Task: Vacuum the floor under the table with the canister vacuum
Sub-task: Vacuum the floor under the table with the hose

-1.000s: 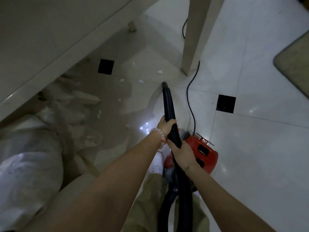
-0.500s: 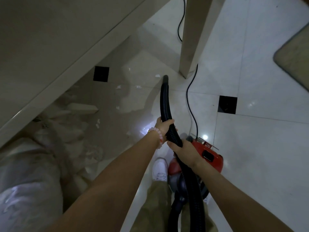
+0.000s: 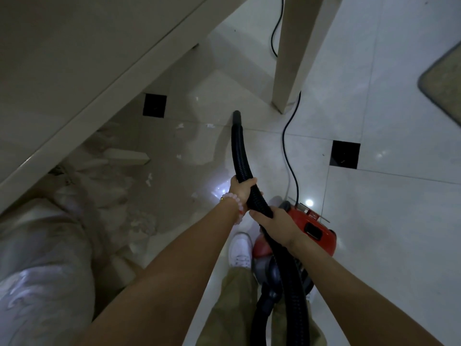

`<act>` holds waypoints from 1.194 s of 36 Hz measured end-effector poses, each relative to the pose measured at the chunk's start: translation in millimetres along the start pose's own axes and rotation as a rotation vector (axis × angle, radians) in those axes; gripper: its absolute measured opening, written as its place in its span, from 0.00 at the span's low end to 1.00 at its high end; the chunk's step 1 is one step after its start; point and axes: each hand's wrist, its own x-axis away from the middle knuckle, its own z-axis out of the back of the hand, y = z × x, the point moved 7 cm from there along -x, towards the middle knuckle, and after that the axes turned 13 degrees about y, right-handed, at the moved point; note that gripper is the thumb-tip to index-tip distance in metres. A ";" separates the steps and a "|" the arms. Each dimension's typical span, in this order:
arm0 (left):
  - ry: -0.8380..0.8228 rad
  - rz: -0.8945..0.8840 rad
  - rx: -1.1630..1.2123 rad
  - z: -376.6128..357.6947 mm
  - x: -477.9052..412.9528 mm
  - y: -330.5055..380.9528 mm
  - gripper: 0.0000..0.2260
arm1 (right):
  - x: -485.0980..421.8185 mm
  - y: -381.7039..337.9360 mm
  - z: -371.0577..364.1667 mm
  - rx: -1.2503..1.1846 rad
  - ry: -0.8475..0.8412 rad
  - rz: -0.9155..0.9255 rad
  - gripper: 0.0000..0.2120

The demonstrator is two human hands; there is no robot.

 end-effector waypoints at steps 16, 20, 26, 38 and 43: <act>0.057 0.037 0.026 28.2 -2.0 -20.1 0.08 | 8.4 15.2 -16.7 0.024 -0.091 -0.012 0.13; 0.074 0.022 0.037 36.4 -4.7 -15.2 0.07 | 4.5 13.4 -26.8 0.049 -0.113 -0.002 0.13; 0.086 0.040 0.063 45.7 -6.7 -12.6 0.07 | -0.4 8.5 -33.8 0.087 -0.119 0.013 0.14; 0.095 0.072 0.111 58.4 -10.5 -28.3 0.06 | 8.1 17.0 -44.4 0.106 -0.137 -0.021 0.18; 0.061 0.051 0.085 60.7 -19.5 -17.2 0.11 | 8.7 7.1 -52.8 -0.006 -0.163 -0.038 0.10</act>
